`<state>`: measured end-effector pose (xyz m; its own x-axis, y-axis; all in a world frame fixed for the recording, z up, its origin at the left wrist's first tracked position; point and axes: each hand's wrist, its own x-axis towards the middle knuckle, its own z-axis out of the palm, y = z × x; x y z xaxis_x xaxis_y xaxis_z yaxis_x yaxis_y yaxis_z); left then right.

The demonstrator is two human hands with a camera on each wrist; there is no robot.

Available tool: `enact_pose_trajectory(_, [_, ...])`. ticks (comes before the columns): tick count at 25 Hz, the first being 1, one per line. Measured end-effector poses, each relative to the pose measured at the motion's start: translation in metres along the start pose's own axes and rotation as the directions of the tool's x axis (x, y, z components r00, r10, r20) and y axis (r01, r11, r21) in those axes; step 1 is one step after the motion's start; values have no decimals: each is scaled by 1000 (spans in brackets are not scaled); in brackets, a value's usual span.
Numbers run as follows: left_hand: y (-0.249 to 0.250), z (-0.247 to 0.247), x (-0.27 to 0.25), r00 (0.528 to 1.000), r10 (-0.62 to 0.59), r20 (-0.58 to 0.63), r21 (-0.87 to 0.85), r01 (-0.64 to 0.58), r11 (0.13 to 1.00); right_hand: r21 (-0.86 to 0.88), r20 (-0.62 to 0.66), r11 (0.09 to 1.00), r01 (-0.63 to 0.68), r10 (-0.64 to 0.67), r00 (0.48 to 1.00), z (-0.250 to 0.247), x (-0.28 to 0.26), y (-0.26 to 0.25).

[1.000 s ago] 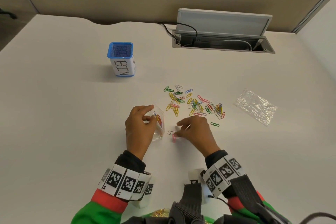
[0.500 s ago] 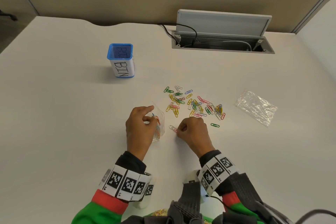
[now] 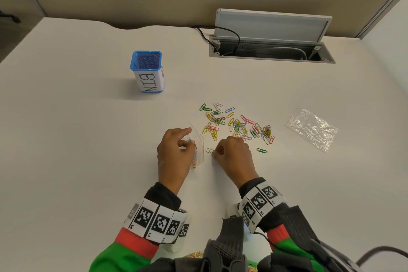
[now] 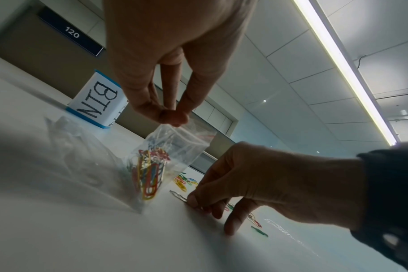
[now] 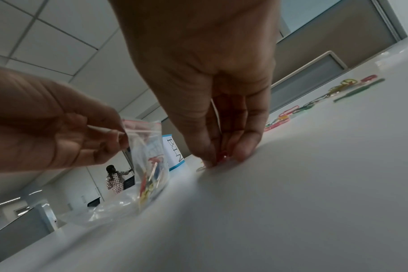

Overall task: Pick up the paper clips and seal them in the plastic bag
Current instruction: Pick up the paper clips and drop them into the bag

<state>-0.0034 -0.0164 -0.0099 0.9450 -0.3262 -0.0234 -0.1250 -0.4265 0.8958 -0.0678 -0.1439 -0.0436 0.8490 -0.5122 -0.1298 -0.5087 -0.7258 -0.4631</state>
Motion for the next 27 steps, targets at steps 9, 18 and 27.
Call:
enact_pose_trajectory(9, [4,3,-4,999,17,32,-3,-17,1000,43,149,991,-125,117,982,-8,4,9])
enact_pose_trajectory(18, [2,4,-7,998,22,56,-3,-22,1000,643,51,732,-227,254,966,-30,-8,8])
enact_pose_trajectory(27, [2,7,-9,997,31,73,-7,-30,1000,417,-33,909,10,4,999,-44,-11,-37])
